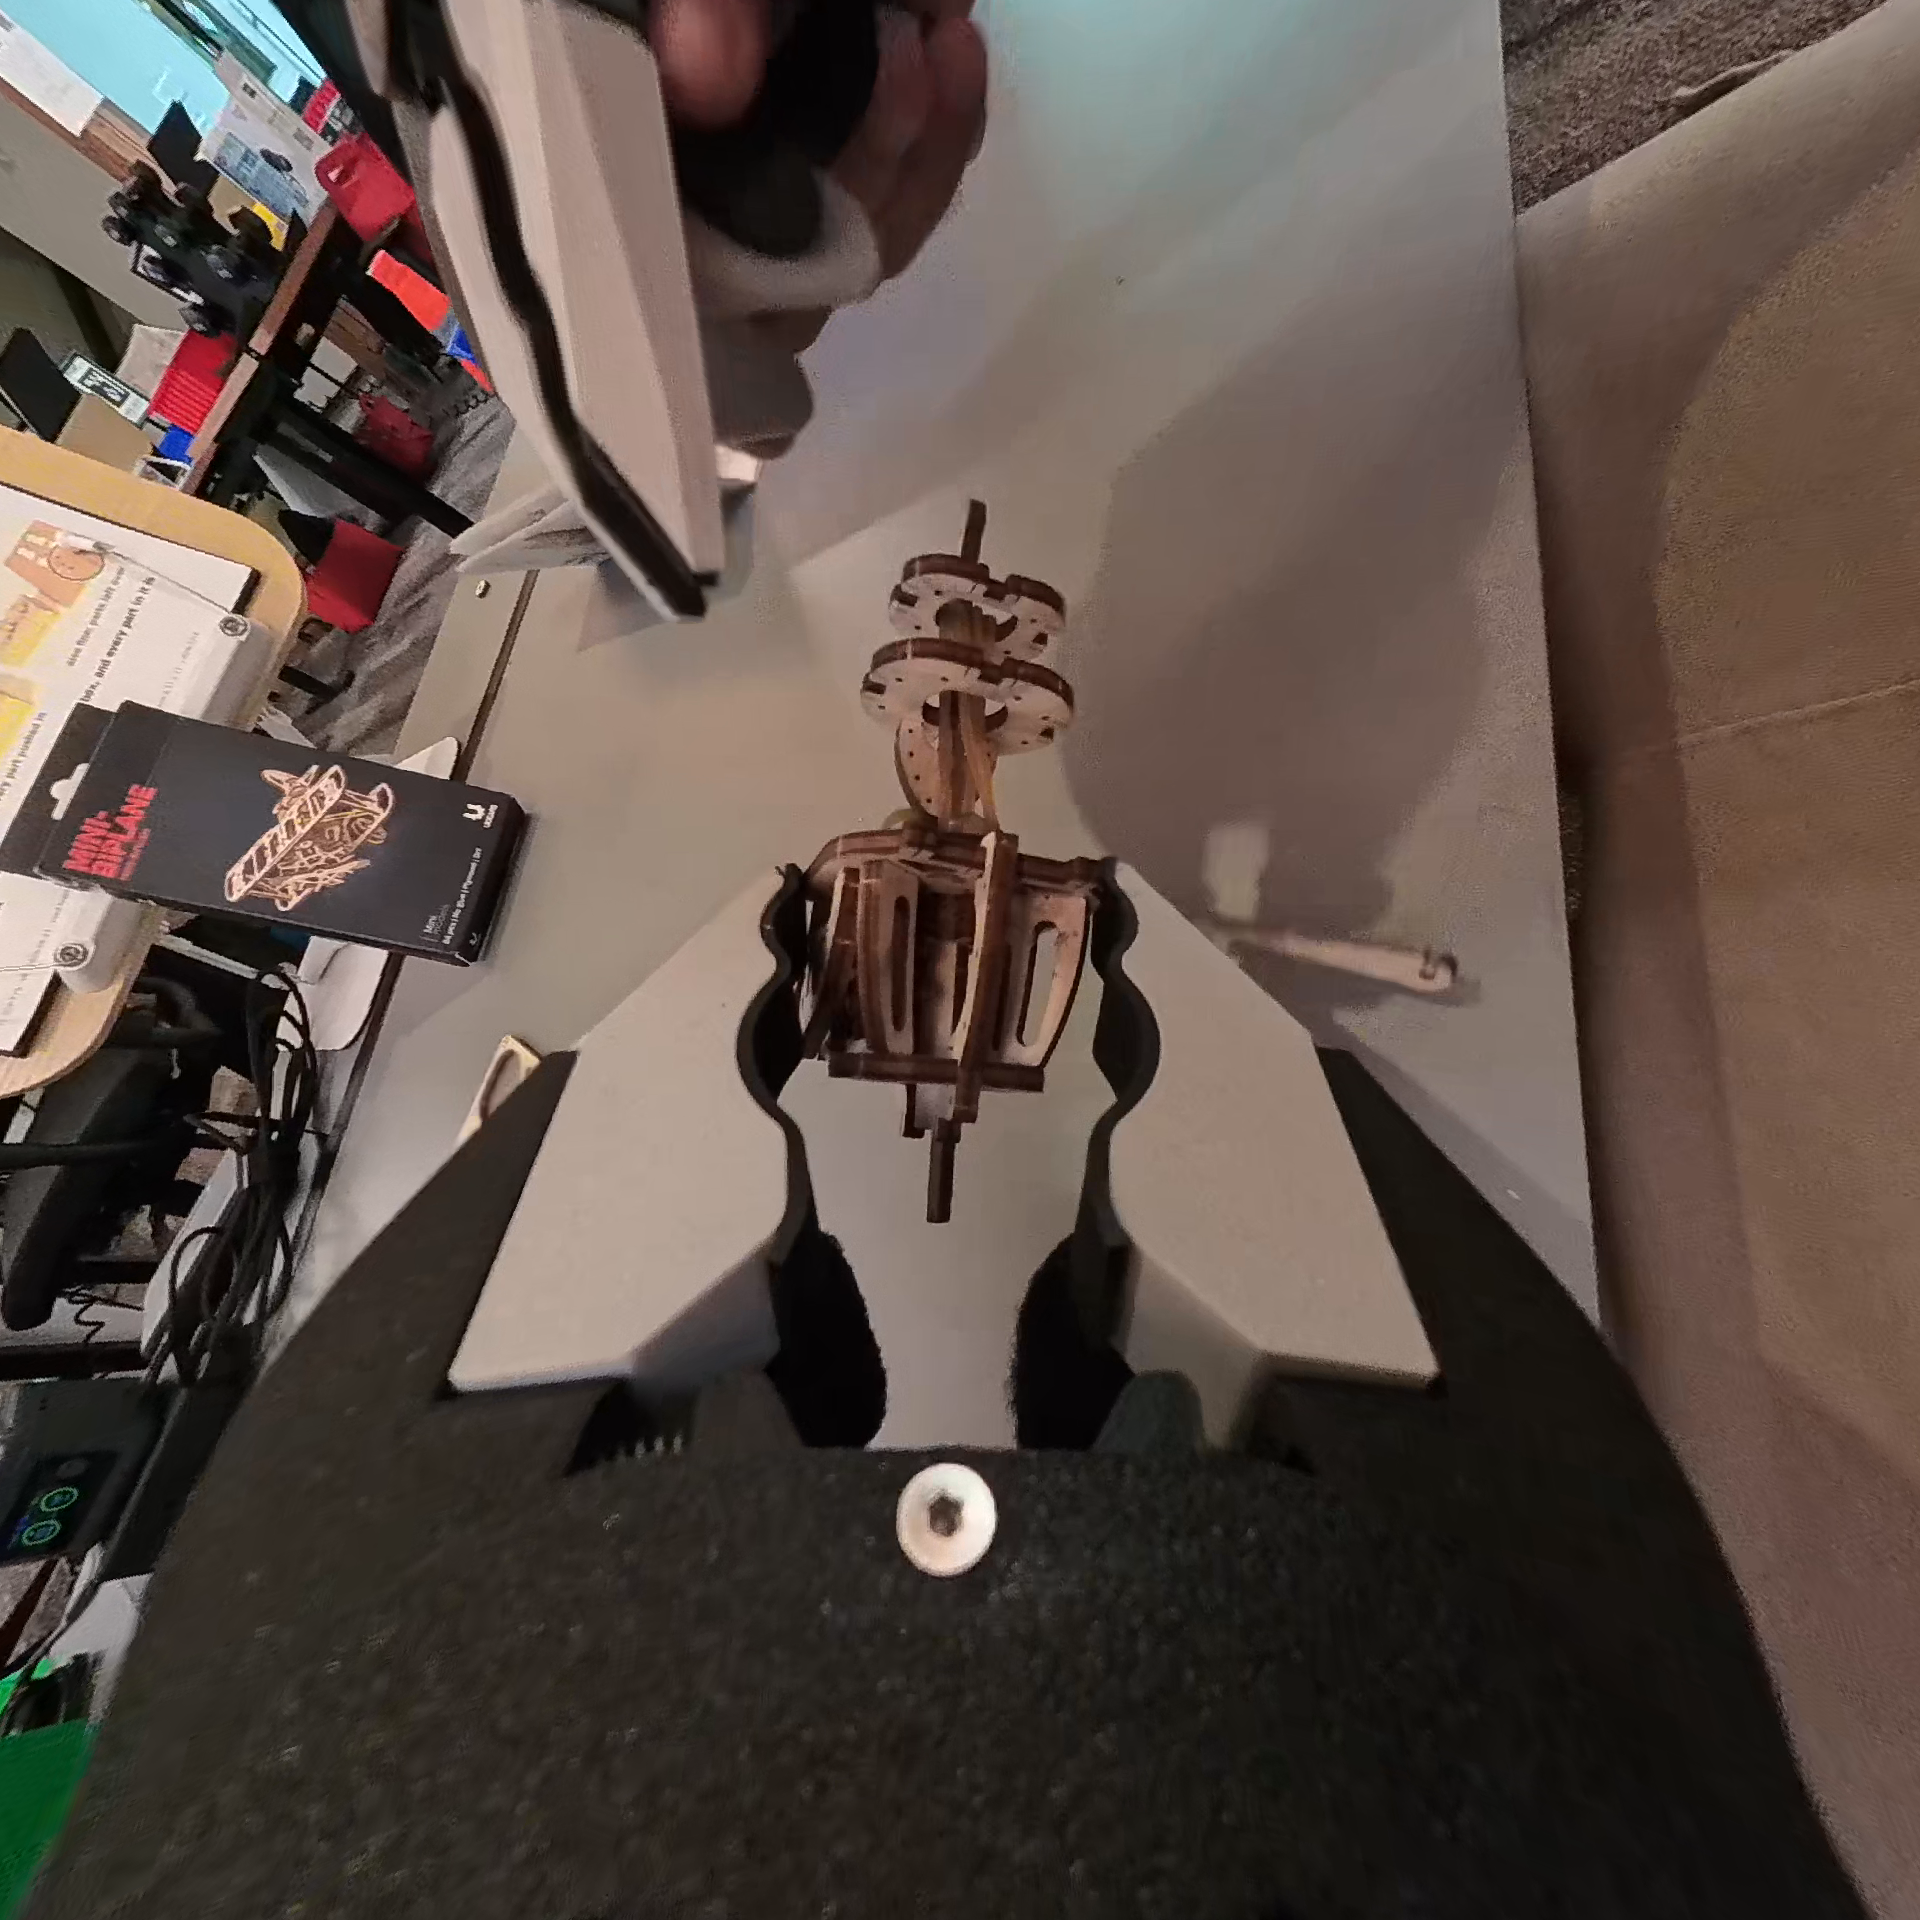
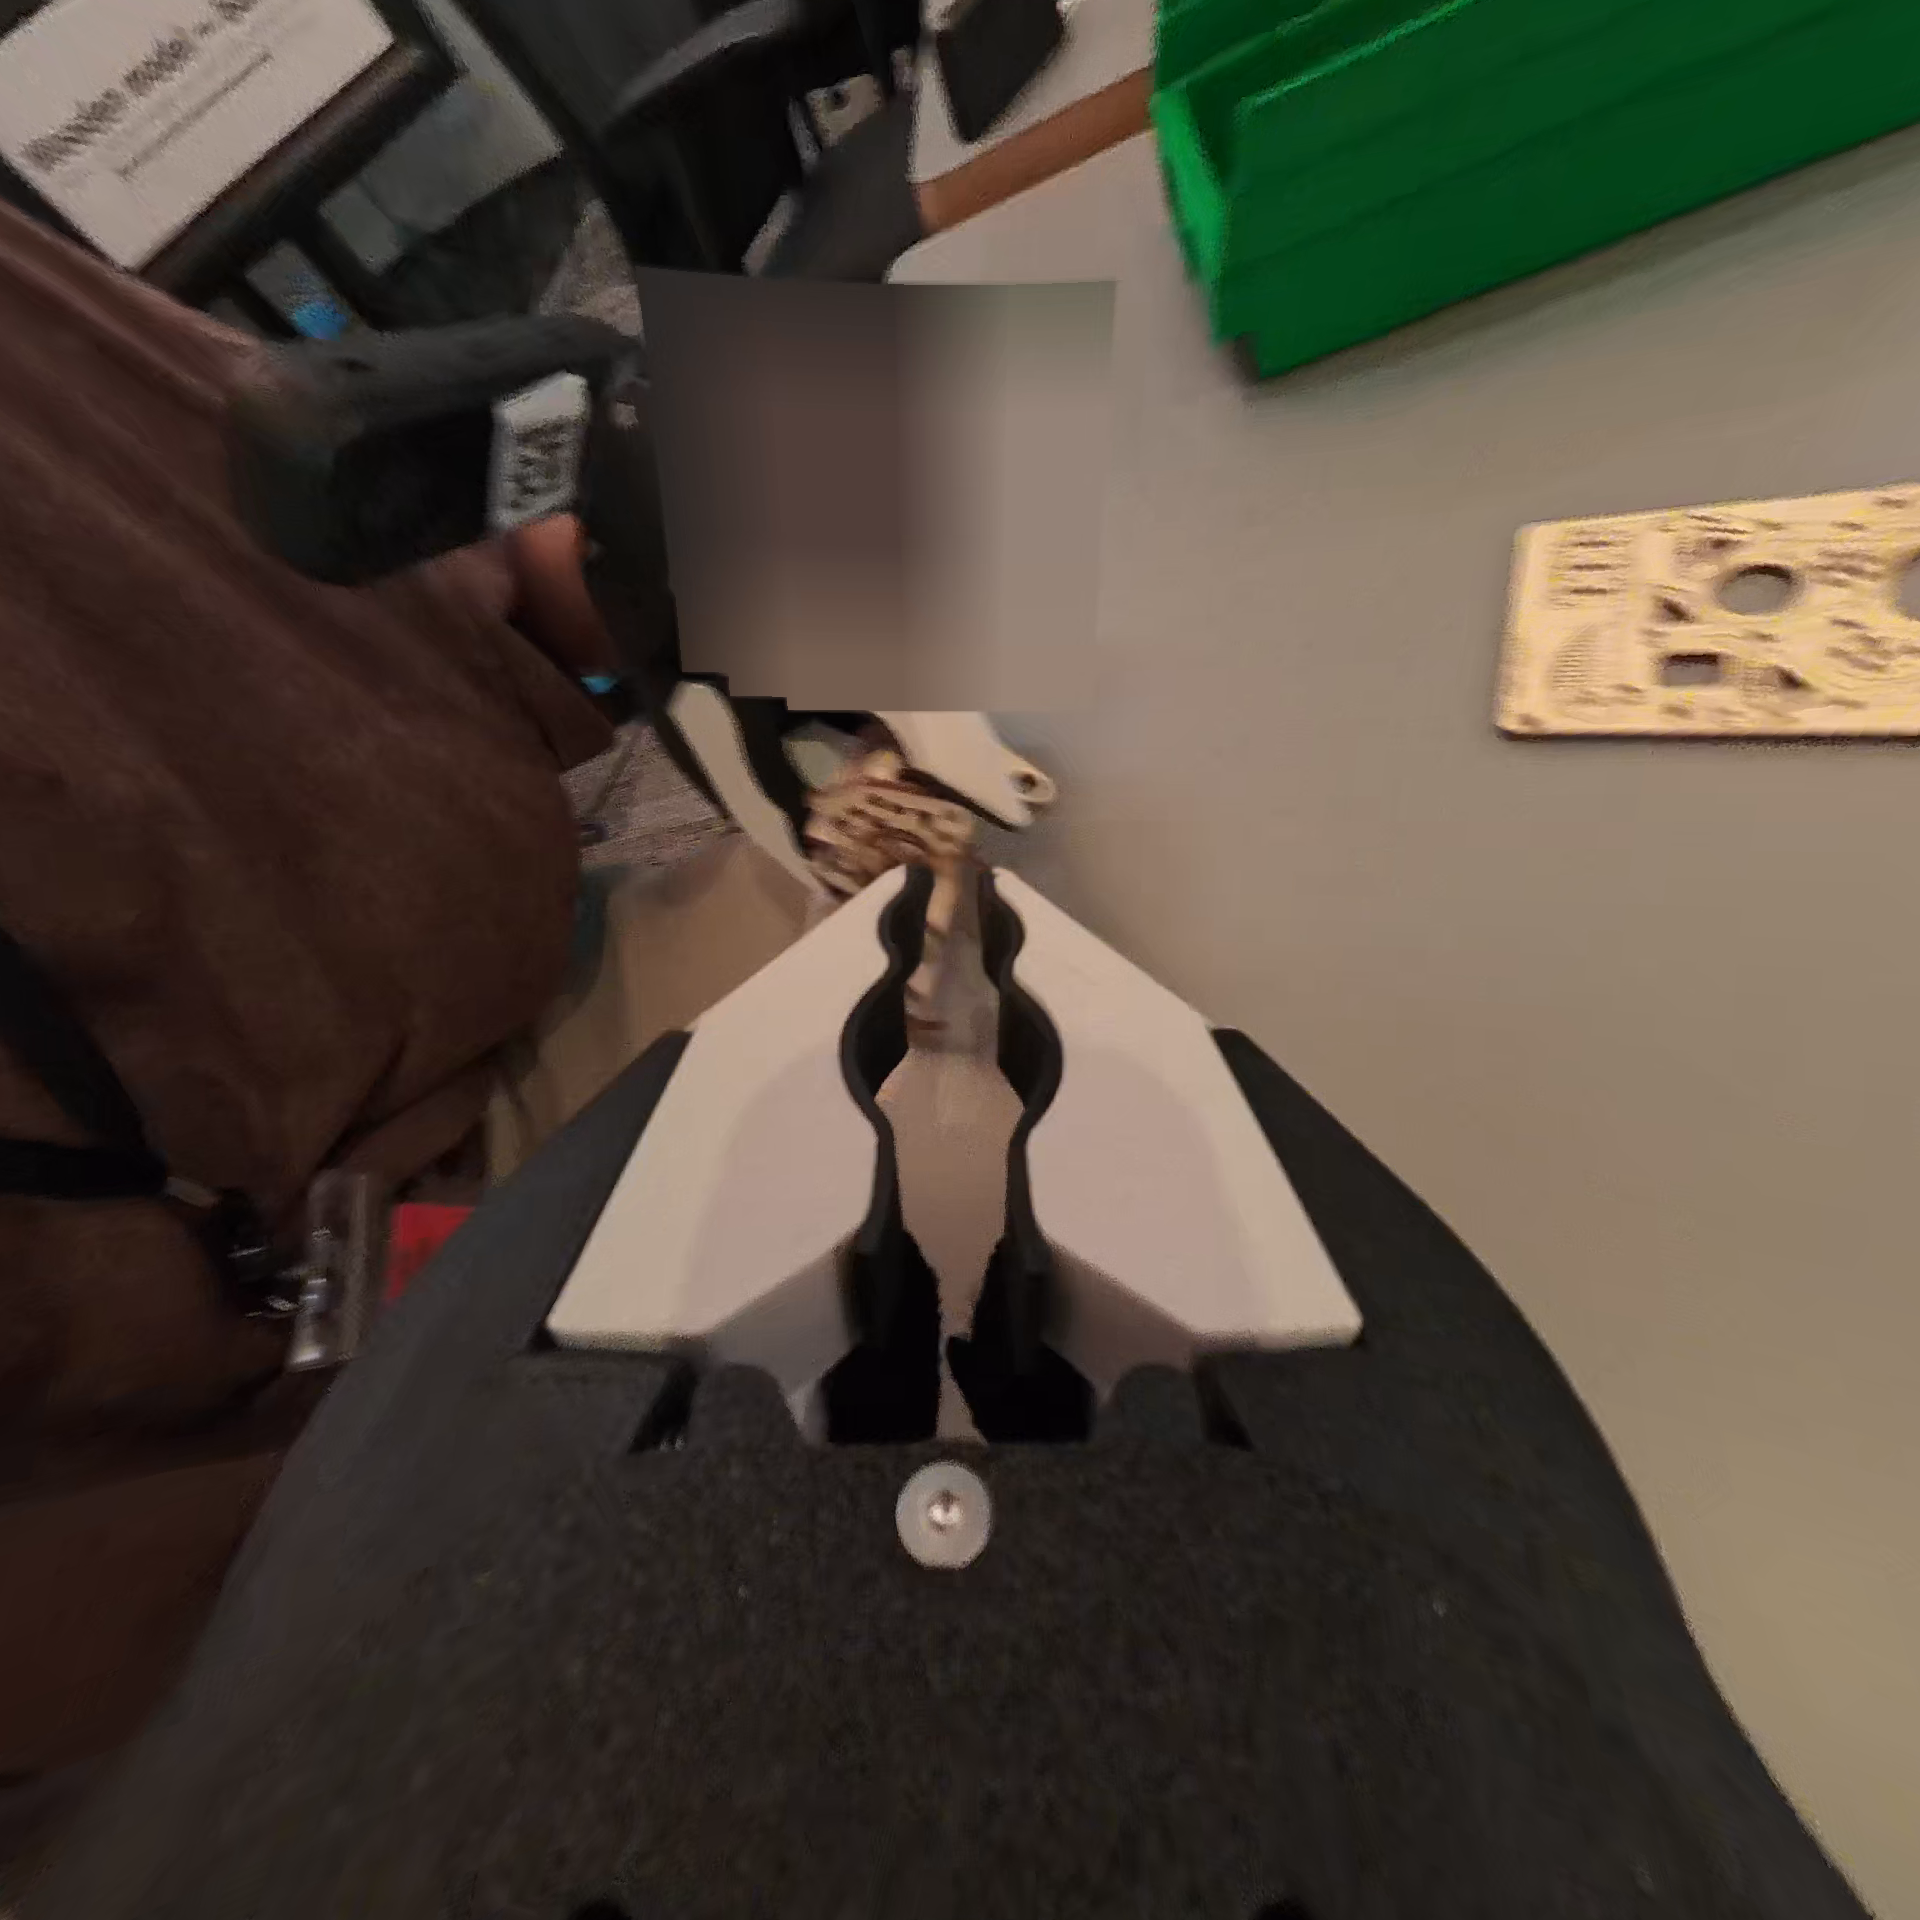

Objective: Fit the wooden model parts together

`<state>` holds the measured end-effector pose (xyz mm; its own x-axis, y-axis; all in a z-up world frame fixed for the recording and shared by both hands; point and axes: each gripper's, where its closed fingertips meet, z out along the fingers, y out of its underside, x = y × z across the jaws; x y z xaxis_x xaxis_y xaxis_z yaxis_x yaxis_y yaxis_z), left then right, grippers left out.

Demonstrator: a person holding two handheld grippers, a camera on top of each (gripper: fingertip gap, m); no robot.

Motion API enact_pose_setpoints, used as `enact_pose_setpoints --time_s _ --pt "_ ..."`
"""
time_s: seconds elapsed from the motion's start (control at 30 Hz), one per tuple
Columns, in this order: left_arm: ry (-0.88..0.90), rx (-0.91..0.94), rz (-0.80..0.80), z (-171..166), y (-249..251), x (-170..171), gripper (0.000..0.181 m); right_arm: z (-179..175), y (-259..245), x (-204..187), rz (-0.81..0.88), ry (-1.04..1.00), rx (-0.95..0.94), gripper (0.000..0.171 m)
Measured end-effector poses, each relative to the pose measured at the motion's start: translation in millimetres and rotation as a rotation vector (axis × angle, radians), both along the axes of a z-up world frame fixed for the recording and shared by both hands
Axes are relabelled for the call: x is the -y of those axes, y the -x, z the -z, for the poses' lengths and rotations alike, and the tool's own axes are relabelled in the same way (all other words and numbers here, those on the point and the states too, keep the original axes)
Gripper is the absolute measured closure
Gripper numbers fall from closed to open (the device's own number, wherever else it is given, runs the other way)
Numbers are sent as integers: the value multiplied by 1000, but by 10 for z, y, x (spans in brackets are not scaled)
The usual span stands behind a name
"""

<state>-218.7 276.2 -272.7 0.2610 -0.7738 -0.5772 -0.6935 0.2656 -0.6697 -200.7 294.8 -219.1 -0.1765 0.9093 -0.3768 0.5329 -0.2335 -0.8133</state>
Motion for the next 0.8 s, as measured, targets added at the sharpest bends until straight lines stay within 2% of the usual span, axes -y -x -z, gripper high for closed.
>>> enact_pose_setpoints --time_s 0.07,0.13,0.2,0.43,0.6,0.8 --pt "8 4 -7 17 29 1 129 158 -79 -215 62 -15 19 159" --pt "22 12 -24 39 89 -17 130 320 -139 -250 87 31 52 154" --pt "44 32 -51 61 177 -46 130 425 -165 -115 78 40 69 150" --pt "139 142 -126 88 413 -37 129 717 -115 536 89 -203 46 156" --pt "173 221 -106 -7 400 7 129 996 5 650 -25 -397 107 157" --pt "167 236 -86 -104 389 96 129 1214 46 684 -148 -466 182 165"
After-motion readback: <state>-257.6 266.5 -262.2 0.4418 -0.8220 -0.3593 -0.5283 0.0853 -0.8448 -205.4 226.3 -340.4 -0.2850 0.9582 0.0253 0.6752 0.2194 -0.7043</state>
